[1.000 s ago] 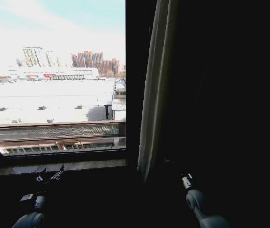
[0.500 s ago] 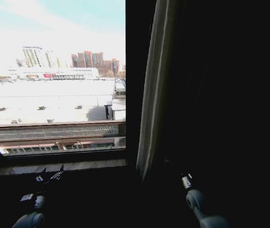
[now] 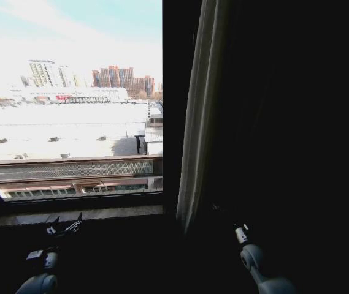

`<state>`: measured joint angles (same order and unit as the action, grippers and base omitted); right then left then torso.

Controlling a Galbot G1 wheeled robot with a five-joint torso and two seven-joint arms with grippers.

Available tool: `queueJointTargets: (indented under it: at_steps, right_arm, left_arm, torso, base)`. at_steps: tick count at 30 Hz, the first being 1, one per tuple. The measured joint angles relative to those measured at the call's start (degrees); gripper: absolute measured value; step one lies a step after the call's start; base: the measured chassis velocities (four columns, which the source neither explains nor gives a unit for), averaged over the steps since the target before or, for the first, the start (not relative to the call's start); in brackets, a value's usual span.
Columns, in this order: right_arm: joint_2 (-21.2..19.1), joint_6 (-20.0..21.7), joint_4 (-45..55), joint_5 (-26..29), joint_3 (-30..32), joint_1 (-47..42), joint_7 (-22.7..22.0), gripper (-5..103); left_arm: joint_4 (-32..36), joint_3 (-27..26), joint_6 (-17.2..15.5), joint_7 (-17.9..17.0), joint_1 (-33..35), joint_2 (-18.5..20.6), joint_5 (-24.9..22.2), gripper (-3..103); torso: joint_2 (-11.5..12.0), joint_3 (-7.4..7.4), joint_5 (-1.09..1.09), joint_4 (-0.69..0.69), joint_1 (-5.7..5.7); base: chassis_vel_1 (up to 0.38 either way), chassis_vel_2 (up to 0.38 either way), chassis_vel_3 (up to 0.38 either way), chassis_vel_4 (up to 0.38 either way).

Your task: Open the curtains by pulling them apart, changing their state from closed to fully open.

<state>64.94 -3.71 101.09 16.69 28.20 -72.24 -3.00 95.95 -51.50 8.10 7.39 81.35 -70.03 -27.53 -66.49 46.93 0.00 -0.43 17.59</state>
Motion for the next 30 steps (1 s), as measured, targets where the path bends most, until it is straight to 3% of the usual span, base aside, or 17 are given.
queueJointTargets:
  at_steps: [13, 30]
  right_arm:
    - [0.0, 0.0, 0.0, 0.0, 0.0, 0.0, 0.0, 100]
    - [0.0, 0.0, 0.0, 0.0, 0.0, 0.0, 0.0, 100]
  left_arm:
    - [0.0, 0.0, 0.0, 0.0, 0.0, 0.0, 0.0, 100]
    - [0.0, 0.0, 0.0, 0.0, 0.0, 0.0, 0.0, 100]
  torso:
    - [0.0, 0.0, 0.0, 0.01, 0.0]
    - [0.0, 0.0, 0.02, 0.0, -0.01]
  base:
    - [0.126, 0.106, -0.139, -0.107]
    - [0.303, 0.319, -0.304, -0.308]
